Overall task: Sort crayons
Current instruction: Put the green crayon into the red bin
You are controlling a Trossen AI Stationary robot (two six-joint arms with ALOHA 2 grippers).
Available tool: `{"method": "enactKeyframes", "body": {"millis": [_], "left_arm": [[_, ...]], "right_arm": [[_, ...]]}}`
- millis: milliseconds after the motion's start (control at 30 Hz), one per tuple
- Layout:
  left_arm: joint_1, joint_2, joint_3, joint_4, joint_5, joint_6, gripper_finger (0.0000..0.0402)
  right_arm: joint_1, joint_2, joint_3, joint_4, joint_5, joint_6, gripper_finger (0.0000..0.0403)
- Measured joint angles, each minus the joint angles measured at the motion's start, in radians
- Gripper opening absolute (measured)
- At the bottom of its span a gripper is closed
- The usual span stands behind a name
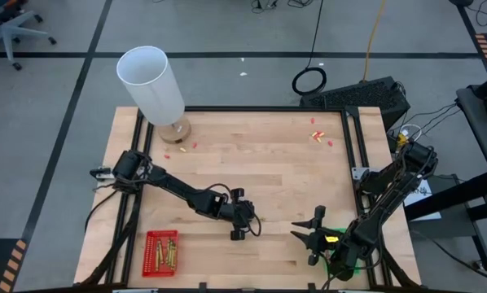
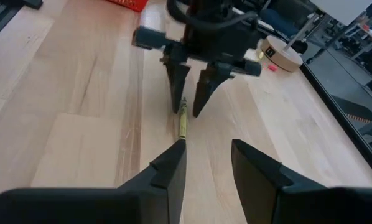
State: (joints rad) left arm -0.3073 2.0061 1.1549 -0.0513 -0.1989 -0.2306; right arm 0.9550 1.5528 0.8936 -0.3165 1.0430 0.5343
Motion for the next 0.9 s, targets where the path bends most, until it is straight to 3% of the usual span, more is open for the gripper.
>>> {"method": "enactKeyframes", "body": {"millis": [400,767,900], "left_arm": [[0.004,0.032,0.002,0.02,0.013,-0.026,0.0129],[0.006,0.035,0.001,0.026,0.007,-0.06,0.0015],[0.006,0.036,0.001,0.035,0.008,-0.078,0.001]], "right_arm": [[0.0,0.0,0.0,-0.002,0.0,0.003,0.0112],[0.0,0.0,0.0,-0.002,0.001,0.003,0.0112],[0.0,0.0,0.0,-0.002,0.002,0.002,0.0112]]}}
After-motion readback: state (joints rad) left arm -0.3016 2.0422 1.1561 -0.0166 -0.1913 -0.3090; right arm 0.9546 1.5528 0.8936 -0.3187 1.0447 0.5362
